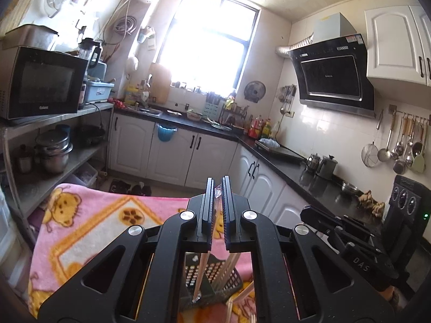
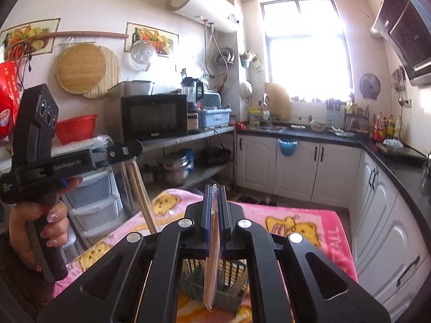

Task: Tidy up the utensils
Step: 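Raise the left tool's chopstick over the caddy while the right tool carries its own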

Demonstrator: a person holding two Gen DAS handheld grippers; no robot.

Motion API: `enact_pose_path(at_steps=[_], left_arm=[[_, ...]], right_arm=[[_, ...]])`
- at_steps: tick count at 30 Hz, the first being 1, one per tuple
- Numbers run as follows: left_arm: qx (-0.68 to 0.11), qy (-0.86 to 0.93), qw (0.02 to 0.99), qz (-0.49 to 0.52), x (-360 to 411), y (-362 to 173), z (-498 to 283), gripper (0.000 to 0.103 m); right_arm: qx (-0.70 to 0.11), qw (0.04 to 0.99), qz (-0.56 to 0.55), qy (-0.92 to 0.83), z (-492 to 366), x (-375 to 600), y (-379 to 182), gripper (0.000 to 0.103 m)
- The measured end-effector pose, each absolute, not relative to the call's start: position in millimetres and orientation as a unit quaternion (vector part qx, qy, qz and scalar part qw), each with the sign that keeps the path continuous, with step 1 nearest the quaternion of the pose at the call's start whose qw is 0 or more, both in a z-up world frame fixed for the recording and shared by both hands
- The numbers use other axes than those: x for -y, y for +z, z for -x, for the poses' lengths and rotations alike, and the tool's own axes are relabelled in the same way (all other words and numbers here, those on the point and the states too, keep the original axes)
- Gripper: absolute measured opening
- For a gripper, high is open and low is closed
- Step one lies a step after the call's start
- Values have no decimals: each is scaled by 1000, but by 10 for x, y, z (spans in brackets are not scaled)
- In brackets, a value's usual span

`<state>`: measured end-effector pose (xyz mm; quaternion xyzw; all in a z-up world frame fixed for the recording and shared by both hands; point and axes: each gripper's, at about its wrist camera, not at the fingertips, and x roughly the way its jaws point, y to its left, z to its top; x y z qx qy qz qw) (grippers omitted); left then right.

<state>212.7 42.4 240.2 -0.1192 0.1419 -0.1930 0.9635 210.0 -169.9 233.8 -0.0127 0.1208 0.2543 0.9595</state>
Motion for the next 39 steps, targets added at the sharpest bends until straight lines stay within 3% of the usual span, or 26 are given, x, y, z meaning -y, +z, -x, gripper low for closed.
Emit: enact_pose_path(at_steps=[13, 39], left_arm=[[-143, -156, 969, 125, -613, 2339, -2376, 3], [-211, -156, 956, 133, -461, 1473, -2620, 3]], right_arm=[[-80, 961, 0, 264, -2336, 1495, 2547, 5], [-145, 960, 2, 240, -2861, 1290, 1706, 5]])
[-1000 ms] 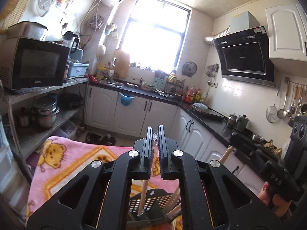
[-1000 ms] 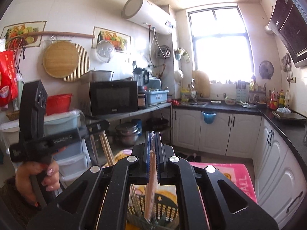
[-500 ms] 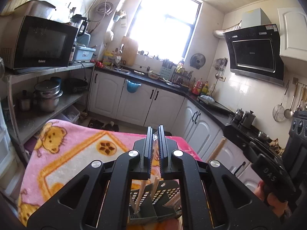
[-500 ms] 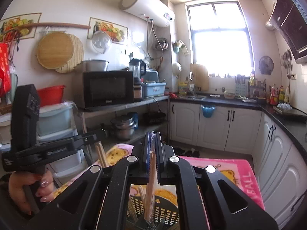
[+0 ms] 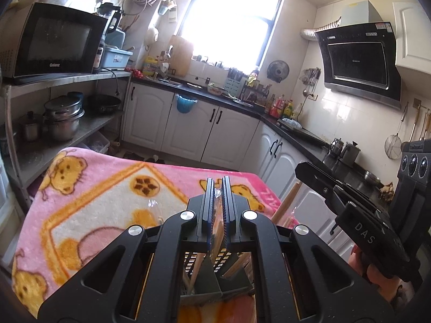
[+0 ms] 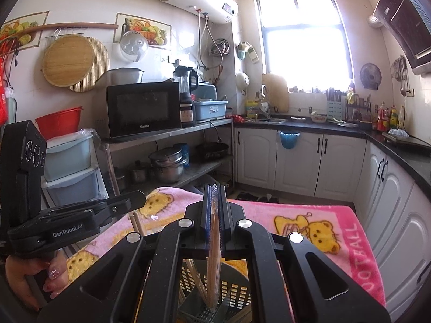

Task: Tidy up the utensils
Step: 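Raise the left tool's chopstick over the caddy while the right tool carries its own, then open the left tool into the caddy while the right tool releases, then withdraw both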

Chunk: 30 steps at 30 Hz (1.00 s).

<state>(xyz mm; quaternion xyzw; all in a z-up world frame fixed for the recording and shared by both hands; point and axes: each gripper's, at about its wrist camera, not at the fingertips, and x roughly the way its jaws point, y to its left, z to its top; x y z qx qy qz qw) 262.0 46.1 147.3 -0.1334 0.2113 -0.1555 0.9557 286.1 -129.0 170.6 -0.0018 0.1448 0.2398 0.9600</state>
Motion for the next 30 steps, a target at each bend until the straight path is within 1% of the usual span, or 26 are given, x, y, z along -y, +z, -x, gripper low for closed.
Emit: enact_pose_path(at_steps=[14, 21, 23, 25, 30], left_arm=[[-226, -141, 956, 124, -412, 1223, -2603, 3], [-228, -134, 956, 127, -446, 1182, -2583, 3], [-227, -132, 956, 129, -461, 1185, -2568, 3], [-227, -130, 956, 132, -478, 1181, -2564, 3], [-228, -125, 956, 137, -541, 1164, -2543, 3]], right_arm=[[-178, 957, -14, 227, -2910, 1370, 1401, 6], [-190, 957, -22, 218, -2891, 1460, 1325, 8], [-191, 958, -24, 214, -2879, 1499, 1316, 10], [-191, 958, -28, 210, -2869, 1543, 1311, 15], [-194, 959, -31, 205, -2840, 1606, 1302, 22]])
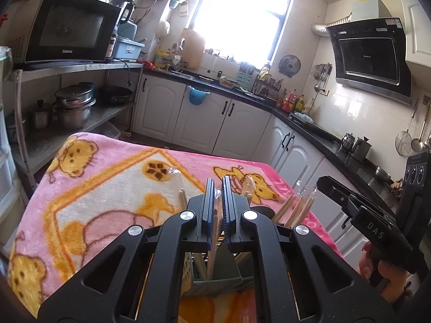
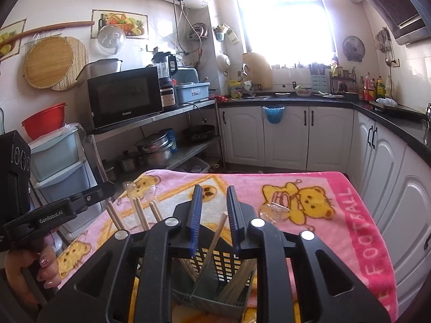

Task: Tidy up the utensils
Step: 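Open the left tool into the caddy while the right tool releases, then withdraw both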

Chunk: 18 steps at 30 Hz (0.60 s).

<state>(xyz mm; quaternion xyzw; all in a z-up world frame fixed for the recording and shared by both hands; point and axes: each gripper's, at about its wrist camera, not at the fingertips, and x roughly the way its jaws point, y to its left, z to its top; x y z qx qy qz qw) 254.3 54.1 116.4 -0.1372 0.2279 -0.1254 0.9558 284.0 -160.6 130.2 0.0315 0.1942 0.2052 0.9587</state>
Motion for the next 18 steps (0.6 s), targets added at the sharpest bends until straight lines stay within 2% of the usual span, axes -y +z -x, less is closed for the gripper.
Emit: enact_pose_path(at_steps=[11, 13, 15, 17, 18], left_arm=[[-232, -115, 954, 149, -636, 1120, -2481, 4], [-233, -112, 954, 151, -653, 1107, -2470, 11], [-235, -111, 953, 154, -665, 1101, -2459, 24], [-236, -111, 953, 154, -672, 1096, -2439, 27], [-235, -111, 953, 154, -672, 1097, -2429, 33]], right_arm=[[-204, 958, -20, 200, -2720, 1667, 1236, 37], [-206, 958, -20, 199, -2708, 1675, 1227, 38], [-208, 958, -18, 198, -2689, 1691, 1220, 40], [-207, 958, -17, 198, -2670, 1697, 1221, 41], [-208, 958, -17, 198, -2660, 1700, 1220, 42]])
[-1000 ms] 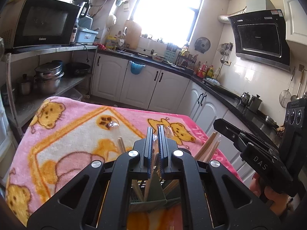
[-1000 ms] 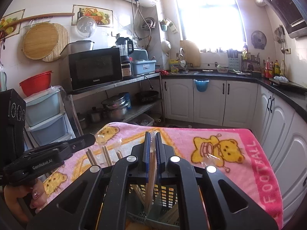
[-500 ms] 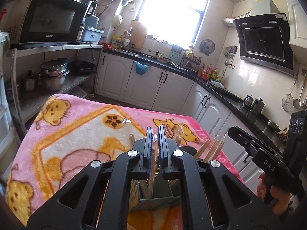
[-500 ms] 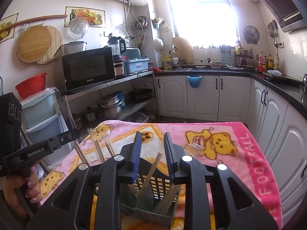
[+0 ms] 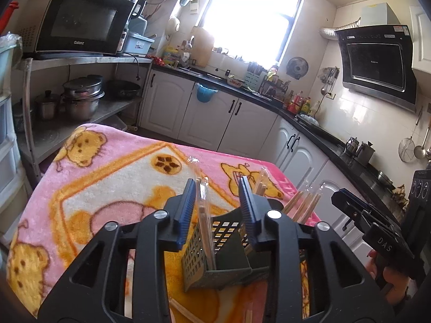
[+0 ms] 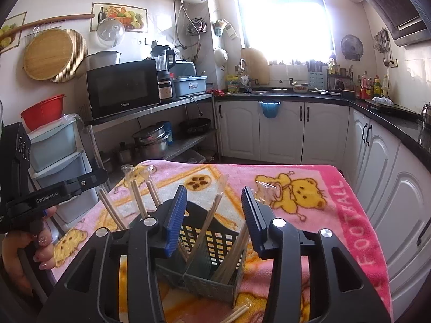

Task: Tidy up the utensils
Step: 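Open the left tool into the caddy while the right tool releases, then withdraw both, then lower both tools to the wrapped chopsticks lying beside the caddy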

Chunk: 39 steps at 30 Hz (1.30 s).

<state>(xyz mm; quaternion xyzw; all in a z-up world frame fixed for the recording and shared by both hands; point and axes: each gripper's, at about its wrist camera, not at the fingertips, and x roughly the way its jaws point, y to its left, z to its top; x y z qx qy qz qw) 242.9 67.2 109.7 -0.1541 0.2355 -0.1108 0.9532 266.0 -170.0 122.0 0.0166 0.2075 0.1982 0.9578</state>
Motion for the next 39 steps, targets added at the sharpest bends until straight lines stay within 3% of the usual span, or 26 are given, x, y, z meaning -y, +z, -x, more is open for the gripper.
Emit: enact_pose_path(at_steps=[2, 5, 10, 12, 39], left_arm=[[-235, -110, 953, 155, -672, 1101, -2419, 43], [-232, -110, 953, 158, -702, 1104, -2376, 50], [-223, -105, 955, 167, -750, 1135, -2255, 77], [-221, -103, 955, 169, -764, 1146, -2198, 93], [-226, -102, 957, 149, -562, 1062, -1642, 93]], right_arm=[[-208, 958, -15, 198, -2636, 1707, 1216, 43], [-208, 958, -13, 197, -2602, 1723, 1209, 46], [-208, 958, -14, 195, -2525, 1763, 1210, 51], [-207, 959, -13, 194, -2482, 1780, 1201, 54], [-208, 959, -15, 190, -1952, 1955, 1117, 71]])
